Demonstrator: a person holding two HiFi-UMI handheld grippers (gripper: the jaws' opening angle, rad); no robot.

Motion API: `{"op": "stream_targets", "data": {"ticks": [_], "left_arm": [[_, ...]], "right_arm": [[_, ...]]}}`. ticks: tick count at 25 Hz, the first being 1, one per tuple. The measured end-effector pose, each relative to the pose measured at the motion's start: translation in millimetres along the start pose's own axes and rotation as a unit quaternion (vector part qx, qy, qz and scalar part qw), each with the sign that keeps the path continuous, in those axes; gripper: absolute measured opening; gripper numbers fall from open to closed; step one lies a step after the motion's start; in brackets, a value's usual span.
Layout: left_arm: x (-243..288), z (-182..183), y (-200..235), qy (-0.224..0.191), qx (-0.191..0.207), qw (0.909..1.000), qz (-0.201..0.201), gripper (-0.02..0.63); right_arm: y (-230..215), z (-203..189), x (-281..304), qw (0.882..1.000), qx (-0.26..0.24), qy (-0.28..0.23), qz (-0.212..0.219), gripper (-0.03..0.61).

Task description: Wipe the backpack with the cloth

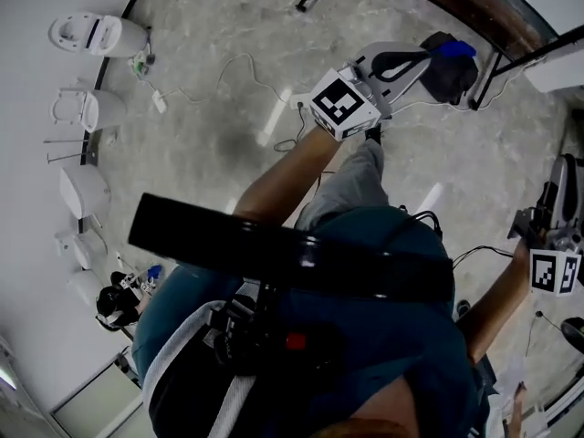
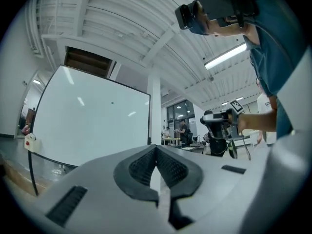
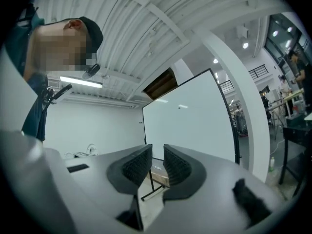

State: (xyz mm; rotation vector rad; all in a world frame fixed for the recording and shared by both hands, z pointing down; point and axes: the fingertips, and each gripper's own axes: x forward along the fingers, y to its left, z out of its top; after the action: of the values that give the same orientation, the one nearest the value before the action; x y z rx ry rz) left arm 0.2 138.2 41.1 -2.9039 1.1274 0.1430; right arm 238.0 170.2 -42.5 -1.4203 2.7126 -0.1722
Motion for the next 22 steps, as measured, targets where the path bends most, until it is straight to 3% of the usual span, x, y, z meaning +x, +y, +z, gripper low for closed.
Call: {"op": "stream_targets", "data": {"ticks": [7, 14, 22], "left_arm": [[-68, 34, -72, -0.006, -0.008, 0.9999, 0.005, -0.008], [-130, 52, -77, -0.019, -0.023, 0.9995, 0.006, -0.008], [-202, 64, -82, -0.019, -0.04, 0.9979, -0.048, -0.008]], "right_arm": [[62, -7, -85, 1.0, 0.019, 0.013, 0.015, 0.071], [123, -1, -113, 1.0, 0.011, 0.01, 0.001, 0.071], [213, -2, -123, 0.999, 0.007, -0.01, -0.034, 0.071]]}}
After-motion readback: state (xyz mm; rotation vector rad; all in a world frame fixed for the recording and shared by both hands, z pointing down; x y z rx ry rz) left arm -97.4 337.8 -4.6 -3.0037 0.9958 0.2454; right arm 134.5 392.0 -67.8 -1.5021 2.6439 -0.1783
